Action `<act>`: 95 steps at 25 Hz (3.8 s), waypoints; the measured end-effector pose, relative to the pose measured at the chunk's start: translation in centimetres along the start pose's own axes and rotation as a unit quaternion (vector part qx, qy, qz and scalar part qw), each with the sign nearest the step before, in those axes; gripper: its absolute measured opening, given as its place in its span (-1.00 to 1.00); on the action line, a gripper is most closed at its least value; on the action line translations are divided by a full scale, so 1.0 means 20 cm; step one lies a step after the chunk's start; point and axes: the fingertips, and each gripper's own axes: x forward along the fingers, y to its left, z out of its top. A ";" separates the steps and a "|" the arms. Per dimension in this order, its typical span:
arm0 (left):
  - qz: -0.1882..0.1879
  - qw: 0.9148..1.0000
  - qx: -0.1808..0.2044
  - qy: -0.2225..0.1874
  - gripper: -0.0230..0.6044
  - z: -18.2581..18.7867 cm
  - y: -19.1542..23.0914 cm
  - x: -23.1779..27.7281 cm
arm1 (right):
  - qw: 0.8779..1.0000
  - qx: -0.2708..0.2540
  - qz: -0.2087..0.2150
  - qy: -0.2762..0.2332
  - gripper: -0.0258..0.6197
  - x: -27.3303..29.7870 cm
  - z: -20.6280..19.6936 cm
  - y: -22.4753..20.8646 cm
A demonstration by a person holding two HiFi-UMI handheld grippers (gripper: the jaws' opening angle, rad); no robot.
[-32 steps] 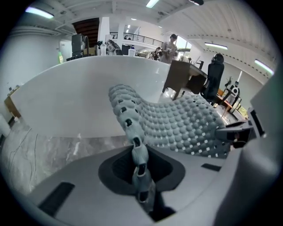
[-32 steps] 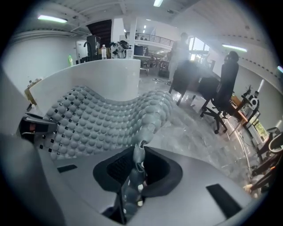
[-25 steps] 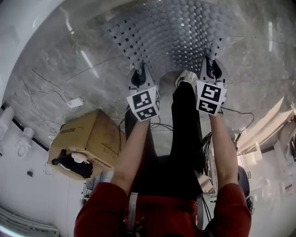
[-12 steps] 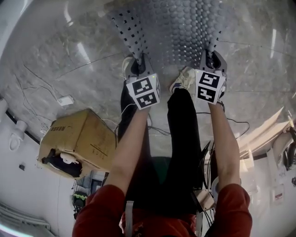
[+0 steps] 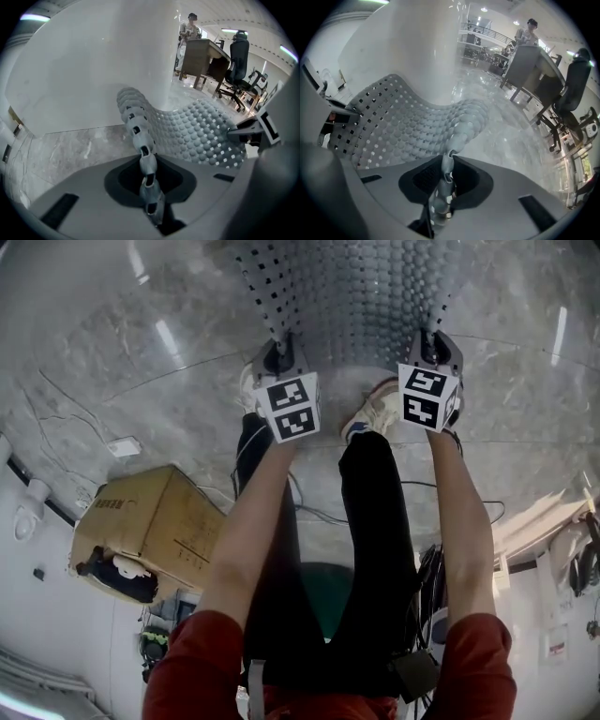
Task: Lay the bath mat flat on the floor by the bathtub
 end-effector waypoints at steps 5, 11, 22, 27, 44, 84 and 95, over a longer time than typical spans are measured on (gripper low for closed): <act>0.003 1.000 -0.007 0.004 -0.77 -0.07 -0.01 0.13 | 1.000 -0.016 0.000 0.002 -0.70 0.15 -0.04 0.00; 0.020 0.999 -0.031 0.010 -0.77 -0.17 0.02 0.28 | 1.000 -0.030 -0.001 0.005 -0.69 0.31 -0.10 -0.01; 0.034 0.999 -0.007 0.027 -0.72 -0.26 0.14 0.49 | 1.000 -0.003 -0.008 0.028 -0.63 0.54 -0.20 -0.10; 0.049 0.998 -0.001 0.033 -0.64 -0.29 0.20 0.56 | 0.999 0.007 -0.008 0.047 -0.53 0.62 -0.25 -0.15; 0.063 0.996 -0.015 0.058 -0.09 -0.34 0.33 0.60 | 0.997 0.009 -0.016 0.070 -0.14 0.67 -0.29 -0.22; -0.044 0.998 -0.002 -0.038 -0.06 0.89 0.00 -1.12 | 0.985 0.164 0.010 -0.056 -0.11 -1.28 0.71 -0.21; -0.060 0.990 -0.011 -0.129 -0.06 1.40 0.03 -1.78 | 0.966 0.176 0.002 -0.191 -0.11 -2.07 1.35 -0.29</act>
